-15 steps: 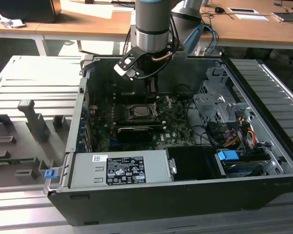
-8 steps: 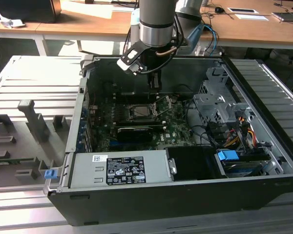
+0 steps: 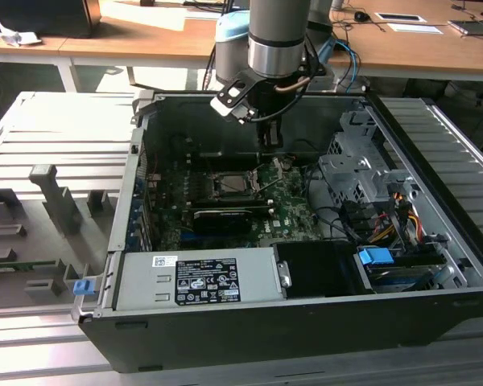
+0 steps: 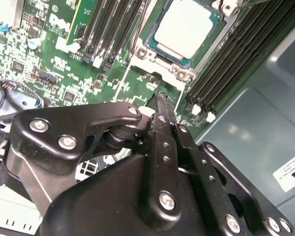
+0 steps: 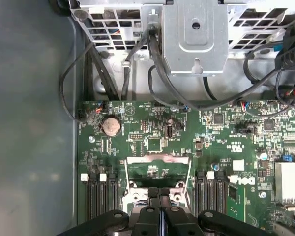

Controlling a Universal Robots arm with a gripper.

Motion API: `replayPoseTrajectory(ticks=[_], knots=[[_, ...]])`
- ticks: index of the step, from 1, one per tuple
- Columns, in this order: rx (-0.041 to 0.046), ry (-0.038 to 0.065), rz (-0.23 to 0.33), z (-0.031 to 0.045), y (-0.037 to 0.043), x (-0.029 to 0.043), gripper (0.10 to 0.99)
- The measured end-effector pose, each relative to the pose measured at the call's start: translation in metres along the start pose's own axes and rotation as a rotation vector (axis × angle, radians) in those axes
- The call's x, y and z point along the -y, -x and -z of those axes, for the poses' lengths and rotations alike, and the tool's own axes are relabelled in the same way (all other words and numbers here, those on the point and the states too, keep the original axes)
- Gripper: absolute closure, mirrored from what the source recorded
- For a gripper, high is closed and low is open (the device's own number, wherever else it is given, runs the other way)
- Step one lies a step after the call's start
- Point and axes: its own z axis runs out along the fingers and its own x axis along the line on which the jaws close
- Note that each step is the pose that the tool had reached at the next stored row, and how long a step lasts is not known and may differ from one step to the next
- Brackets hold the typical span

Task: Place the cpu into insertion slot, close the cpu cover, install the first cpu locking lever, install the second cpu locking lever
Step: 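Close the cpu cover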

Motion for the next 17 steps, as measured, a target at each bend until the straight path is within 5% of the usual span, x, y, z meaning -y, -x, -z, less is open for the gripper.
replayPoseTrajectory(ticks=[17], knots=[[-0.0002, 0.000, 0.000, -0.0020, -0.0004, -0.0360, 0.980]])
